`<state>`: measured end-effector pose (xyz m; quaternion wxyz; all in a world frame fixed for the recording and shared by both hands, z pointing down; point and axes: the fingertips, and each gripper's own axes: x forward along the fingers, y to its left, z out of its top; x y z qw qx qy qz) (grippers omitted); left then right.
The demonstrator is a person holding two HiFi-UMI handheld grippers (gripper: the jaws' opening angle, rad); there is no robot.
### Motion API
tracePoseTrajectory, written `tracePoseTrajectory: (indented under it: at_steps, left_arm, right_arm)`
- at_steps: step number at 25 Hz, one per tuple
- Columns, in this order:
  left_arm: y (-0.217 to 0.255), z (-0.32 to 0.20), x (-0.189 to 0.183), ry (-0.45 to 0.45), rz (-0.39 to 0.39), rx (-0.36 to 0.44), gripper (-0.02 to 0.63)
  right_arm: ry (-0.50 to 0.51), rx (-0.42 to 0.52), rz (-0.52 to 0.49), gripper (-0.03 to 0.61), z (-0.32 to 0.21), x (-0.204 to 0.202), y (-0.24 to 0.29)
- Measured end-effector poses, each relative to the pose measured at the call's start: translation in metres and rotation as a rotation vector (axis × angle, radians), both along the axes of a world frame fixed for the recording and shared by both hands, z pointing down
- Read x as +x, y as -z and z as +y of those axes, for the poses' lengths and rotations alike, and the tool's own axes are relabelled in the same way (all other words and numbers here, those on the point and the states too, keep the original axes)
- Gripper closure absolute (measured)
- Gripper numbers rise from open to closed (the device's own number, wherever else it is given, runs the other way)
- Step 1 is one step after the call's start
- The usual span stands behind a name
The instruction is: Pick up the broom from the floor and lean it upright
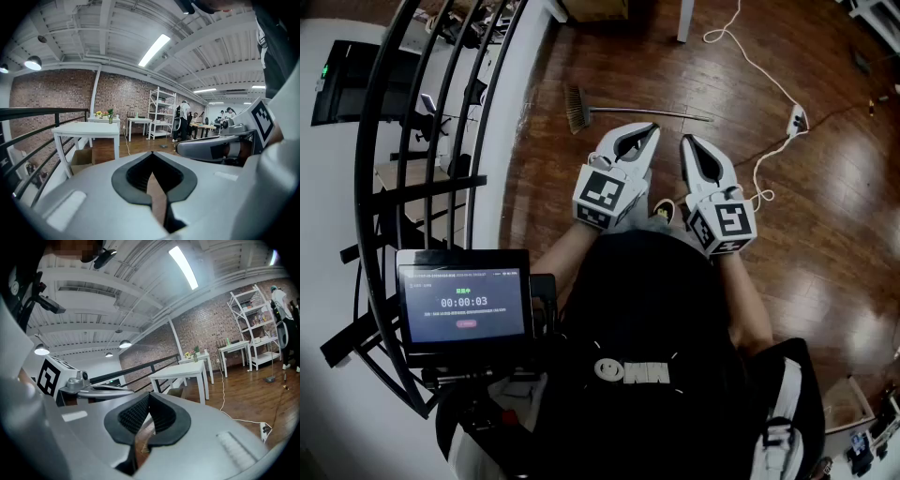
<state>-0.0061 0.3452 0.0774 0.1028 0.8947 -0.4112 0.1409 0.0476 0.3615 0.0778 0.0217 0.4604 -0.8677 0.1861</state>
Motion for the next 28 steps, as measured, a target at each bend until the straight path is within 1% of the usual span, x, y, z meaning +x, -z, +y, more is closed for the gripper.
tracePoseTrajectory:
  at_steps: [2,4,8,10,14,16,18,20,21,23,25,28]
  left_arm:
    - [-0.002,-0.001,-0.001,0.005,0.010,-0.014,0.595]
    - [-0.010,-0.023,-0.006,0.001,0.021,-0.028,0.595]
    - [-0.048,-0.120,-0.029,-0.014,0.038,-0.084,0.595]
    - [-0.057,-0.154,-0.038,-0.013,0.039,-0.108,0.595]
    - [-0.062,-0.162,-0.036,-0.047,0.027,-0.132,0.595]
    - [-0.086,-0.179,-0.033,-0.100,0.003,-0.169,0.595]
    - [-0.134,-0.211,-0.027,-0.182,-0.054,-0.235,0.595]
    - [-0.186,-0.237,-0.021,-0.269,-0.138,-0.310,0.595]
    - [-0.205,-0.242,-0.021,-0.307,-0.186,-0.342,0.595]
    - [-0.227,-0.238,-0.024,-0.385,-0.278,-0.405,0.595]
    - [-0.247,-0.228,-0.025,-0.480,-0.351,-0.467,0.594]
    - [-0.307,-0.222,-0.014,-0.629,-0.456,-0.534,0.594]
  right_arm:
    - [-0.005,-0.007,0.006,0.575,0.000,0.001,-0.001]
    - [-0.012,-0.024,0.014,0.575,-0.022,-0.003,-0.009]
    - [-0.014,-0.080,0.054,0.575,-0.117,-0.020,-0.036]
    - [-0.007,-0.109,0.070,0.575,-0.145,-0.025,-0.043]
    - [-0.028,-0.160,0.073,0.574,-0.144,-0.017,-0.044]
    - [-0.053,-0.184,0.082,0.575,-0.159,-0.013,-0.055]
    - [-0.080,-0.211,0.086,0.575,-0.192,-0.009,-0.079]
    - [-0.096,-0.229,0.089,0.575,-0.222,-0.004,-0.100]
    - [-0.099,-0.231,0.092,0.575,-0.230,-0.004,-0.102]
    - [-0.103,-0.237,0.094,0.575,-0.232,-0.007,-0.093]
    - [-0.109,-0.252,0.099,0.575,-0.227,-0.009,-0.087]
    - [-0.107,-0.281,0.103,0.575,-0.226,0.002,-0.116]
